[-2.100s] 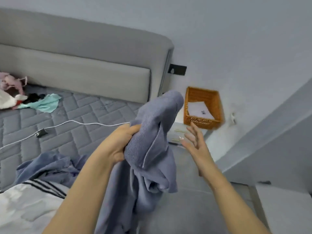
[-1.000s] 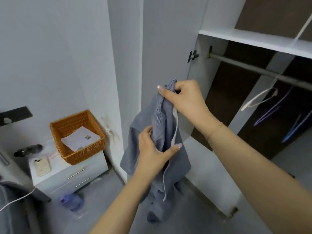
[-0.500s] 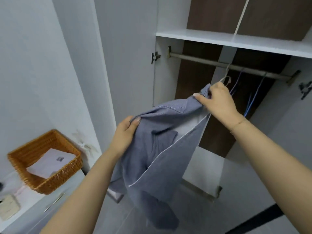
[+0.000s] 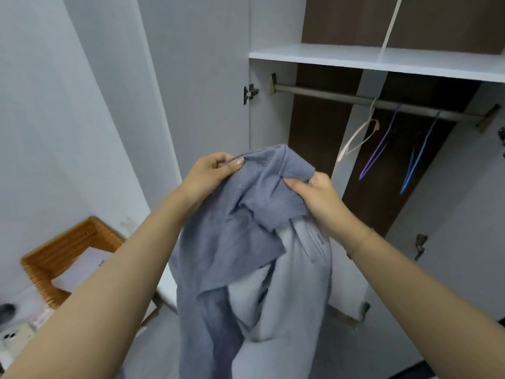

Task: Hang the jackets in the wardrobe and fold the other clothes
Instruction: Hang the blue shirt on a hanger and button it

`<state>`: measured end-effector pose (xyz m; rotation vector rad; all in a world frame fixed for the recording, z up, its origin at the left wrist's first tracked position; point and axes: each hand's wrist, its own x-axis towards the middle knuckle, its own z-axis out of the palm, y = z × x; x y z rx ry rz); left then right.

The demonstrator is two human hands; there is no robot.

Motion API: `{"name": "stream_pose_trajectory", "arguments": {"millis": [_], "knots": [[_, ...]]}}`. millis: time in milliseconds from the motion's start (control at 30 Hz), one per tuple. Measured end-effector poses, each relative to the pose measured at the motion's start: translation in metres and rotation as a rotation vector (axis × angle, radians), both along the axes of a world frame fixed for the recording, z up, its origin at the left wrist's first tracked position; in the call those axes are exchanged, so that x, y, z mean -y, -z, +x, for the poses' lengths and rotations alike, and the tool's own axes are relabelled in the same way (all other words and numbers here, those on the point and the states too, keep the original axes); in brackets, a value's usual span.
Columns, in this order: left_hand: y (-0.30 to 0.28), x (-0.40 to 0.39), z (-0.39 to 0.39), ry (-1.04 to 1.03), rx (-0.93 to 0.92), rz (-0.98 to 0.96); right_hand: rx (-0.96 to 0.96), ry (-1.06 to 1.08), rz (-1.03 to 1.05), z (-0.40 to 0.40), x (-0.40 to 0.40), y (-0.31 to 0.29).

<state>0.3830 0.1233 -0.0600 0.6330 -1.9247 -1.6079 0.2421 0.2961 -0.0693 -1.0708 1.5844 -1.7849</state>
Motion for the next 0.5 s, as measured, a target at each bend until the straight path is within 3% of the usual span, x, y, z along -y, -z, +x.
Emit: {"name": "stream_pose_trajectory", "arguments": {"millis": [67, 133, 233, 333, 400, 500], "knots": [[0.013, -0.002, 0.004, -0.181, 0.039, -0.23, 0.097, 0.005, 0.018, -0.002, 0.011, -0.014], [0.029, -0.012, 0.02, -0.312, -0.001, -0.321, 0.151, -0.005, 0.038, 0.003, 0.022, -0.018], [0.074, -0.036, 0.07, -0.116, -0.006, -0.186, 0.267, -0.016, 0.027, 0.008, 0.027, -0.015], [0.136, -0.07, 0.113, 0.148, 0.254, -0.11, 0.481, 0.009, -0.028, 0.003, 0.025, -0.014], [0.171, -0.088, 0.109, 0.121, 0.307, -0.151, 0.582, 0.021, -0.035, 0.0, 0.025, -0.015], [0.185, -0.092, 0.074, -0.107, 0.229, -0.125, 0.648, 0.021, -0.052, 0.0, 0.023, -0.016]]}}
